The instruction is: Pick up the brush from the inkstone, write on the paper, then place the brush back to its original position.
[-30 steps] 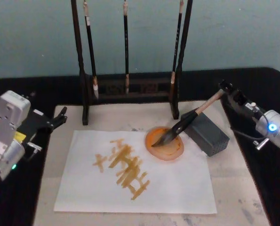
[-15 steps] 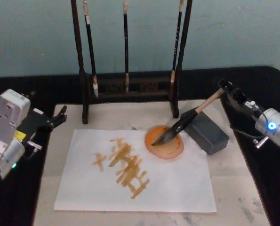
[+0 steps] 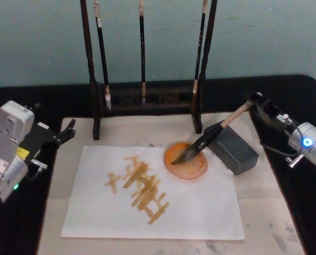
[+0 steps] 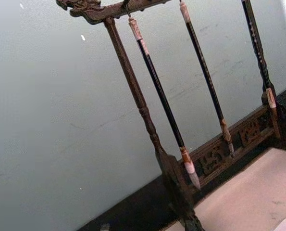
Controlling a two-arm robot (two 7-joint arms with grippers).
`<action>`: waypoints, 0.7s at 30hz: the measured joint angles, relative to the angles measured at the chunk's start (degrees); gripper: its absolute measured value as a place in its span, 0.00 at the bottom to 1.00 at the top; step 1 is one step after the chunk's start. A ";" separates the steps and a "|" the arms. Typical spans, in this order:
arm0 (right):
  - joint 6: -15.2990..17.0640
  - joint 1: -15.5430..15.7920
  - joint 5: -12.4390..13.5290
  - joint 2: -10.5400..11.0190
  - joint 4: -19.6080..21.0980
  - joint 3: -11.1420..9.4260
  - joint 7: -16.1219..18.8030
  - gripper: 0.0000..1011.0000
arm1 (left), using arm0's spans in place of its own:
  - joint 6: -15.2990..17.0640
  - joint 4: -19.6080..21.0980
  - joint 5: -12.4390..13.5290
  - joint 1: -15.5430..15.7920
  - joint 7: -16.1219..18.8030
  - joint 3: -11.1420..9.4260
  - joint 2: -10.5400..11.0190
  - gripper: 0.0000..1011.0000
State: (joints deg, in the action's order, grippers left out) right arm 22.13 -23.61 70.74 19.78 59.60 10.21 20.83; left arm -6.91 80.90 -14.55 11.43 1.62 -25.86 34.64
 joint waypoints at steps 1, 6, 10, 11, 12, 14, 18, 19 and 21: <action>0.01 0.01 0.01 0.00 0.01 -0.01 -0.01 0.50 | 0.00 0.00 0.00 0.00 0.00 0.00 0.00 1.00; 0.04 0.04 0.04 0.00 0.04 -0.04 -0.03 0.32 | 0.00 0.00 0.00 0.00 0.00 0.00 0.00 1.00; 0.08 0.05 0.08 0.00 0.07 -0.05 -0.04 0.20 | 0.00 0.00 0.00 0.00 0.00 0.00 0.00 1.00; 0.08 0.05 0.08 0.00 0.07 -0.05 -0.04 0.18 | 0.00 0.00 0.00 0.00 0.00 0.00 0.00 1.00; 0.08 0.05 0.08 0.00 0.08 -0.06 -0.04 0.17 | 0.00 0.00 0.00 0.00 0.00 0.00 0.00 1.00; 0.08 0.05 0.08 0.00 0.08 -0.06 -0.04 0.17 | 0.00 0.00 0.00 0.00 0.00 0.00 0.00 1.00; 0.08 0.06 0.08 0.00 0.08 -0.06 -0.05 0.17 | 0.00 0.00 0.00 0.00 0.00 0.00 0.00 1.00; 0.08 0.06 0.08 0.00 0.08 -0.06 -0.05 0.17 | 0.00 0.00 0.00 0.00 0.00 0.00 0.00 1.00; 0.08 0.06 0.08 0.00 0.08 -0.06 -0.06 0.17 | 0.00 0.00 0.00 0.00 0.00 0.00 0.00 1.00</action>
State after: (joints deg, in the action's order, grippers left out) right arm 22.21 -23.55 70.82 19.78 59.68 10.15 20.77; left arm -6.91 80.90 -14.55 11.43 1.62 -25.86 34.65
